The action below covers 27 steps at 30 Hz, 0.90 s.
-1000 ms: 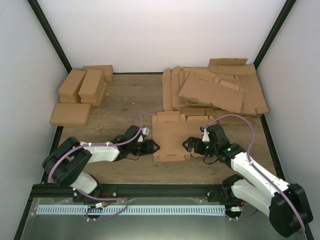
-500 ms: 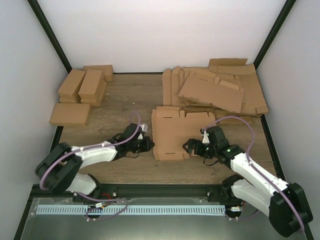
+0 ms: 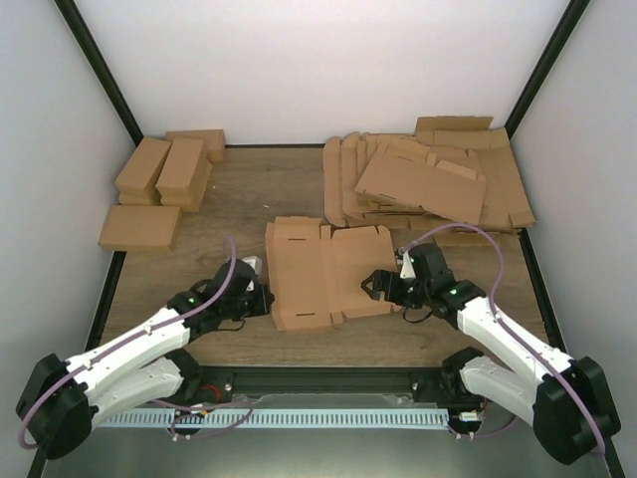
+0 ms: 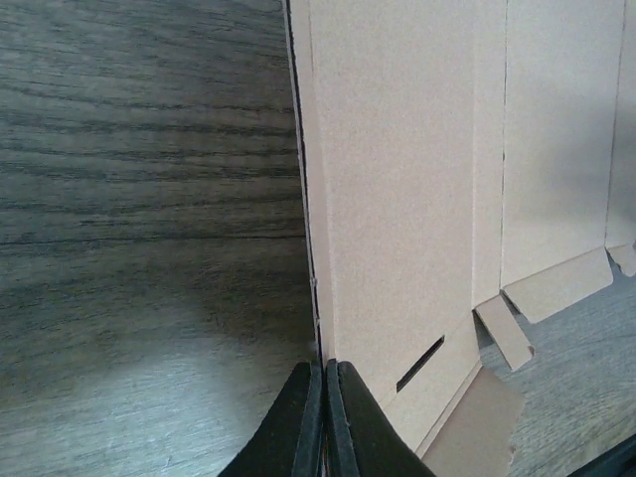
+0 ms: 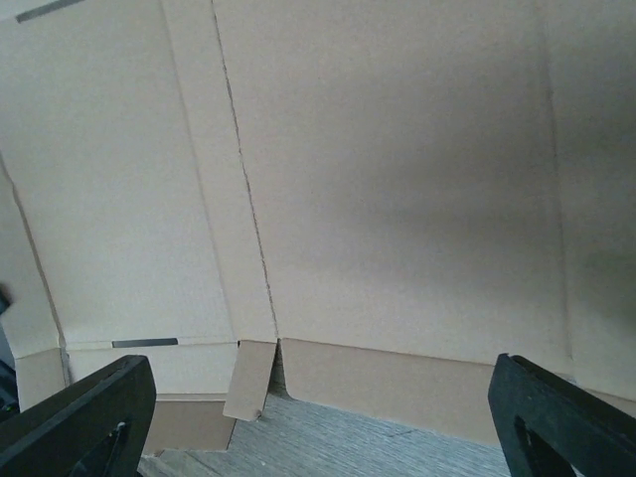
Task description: Fold the paper box
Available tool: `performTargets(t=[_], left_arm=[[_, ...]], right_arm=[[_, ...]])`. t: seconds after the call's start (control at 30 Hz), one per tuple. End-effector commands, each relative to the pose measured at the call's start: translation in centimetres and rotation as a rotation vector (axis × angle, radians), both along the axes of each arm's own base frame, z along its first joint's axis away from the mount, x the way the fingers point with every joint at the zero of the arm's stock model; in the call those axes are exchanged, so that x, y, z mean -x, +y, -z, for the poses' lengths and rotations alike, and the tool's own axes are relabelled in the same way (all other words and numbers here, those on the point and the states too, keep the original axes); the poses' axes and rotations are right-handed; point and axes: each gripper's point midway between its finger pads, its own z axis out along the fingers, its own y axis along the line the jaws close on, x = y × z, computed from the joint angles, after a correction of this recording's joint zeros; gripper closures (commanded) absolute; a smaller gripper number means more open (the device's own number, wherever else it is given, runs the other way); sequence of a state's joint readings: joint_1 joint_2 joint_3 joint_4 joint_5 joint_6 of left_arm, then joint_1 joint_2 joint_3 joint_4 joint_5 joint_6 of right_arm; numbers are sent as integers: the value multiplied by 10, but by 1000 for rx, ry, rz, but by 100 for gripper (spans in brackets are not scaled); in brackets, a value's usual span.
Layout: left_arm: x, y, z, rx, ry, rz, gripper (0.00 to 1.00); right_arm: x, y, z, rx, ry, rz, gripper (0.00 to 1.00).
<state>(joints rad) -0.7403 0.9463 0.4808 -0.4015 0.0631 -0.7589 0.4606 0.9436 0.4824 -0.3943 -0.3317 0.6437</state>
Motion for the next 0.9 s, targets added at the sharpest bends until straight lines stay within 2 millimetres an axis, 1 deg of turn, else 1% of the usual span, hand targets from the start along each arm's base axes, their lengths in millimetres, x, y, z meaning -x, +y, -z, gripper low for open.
performTargets(t=[0.0,0.1,0.2,0.23,0.33,0.4,0.5,0.57,0.63,0.67,0.8,0.87], left_arm=[[8,10,2,-40,40,-15,96],[9,4,-4,-58,75,17,96],[8,6,-11,-115,89,41,96],[5,7,-18,-134,81,37,96],[-1,12,-28,-195,61,44,96],[-3,11,-33,-209,54,60,96],[-4,7,-34,-232,64,97,96],[-6,8,-35,-261,70,107,96],[-8,11,-37,-287,64,105,96],[-8,12,-39,-292,57,106,96],[-10,16,-42,-305,43,99,96],[-10,17,-42,-308,39,93,96]], right_arm=[[-7,17,-13,-54,-35,-75,5],[-10,20,-9,-43,-34,-96,6],[-11,26,1,-48,-7,-119,8],[-9,27,5,-49,8,-124,9],[-4,33,15,-53,38,-133,9],[1,37,18,-61,46,-149,9],[6,43,17,-70,43,-175,9],[7,46,7,-89,12,-189,8],[7,49,-10,-131,-23,-180,2],[7,50,-19,-155,-32,-174,0],[16,66,-74,-290,-45,-241,0],[21,74,-109,-350,-55,-284,0]])
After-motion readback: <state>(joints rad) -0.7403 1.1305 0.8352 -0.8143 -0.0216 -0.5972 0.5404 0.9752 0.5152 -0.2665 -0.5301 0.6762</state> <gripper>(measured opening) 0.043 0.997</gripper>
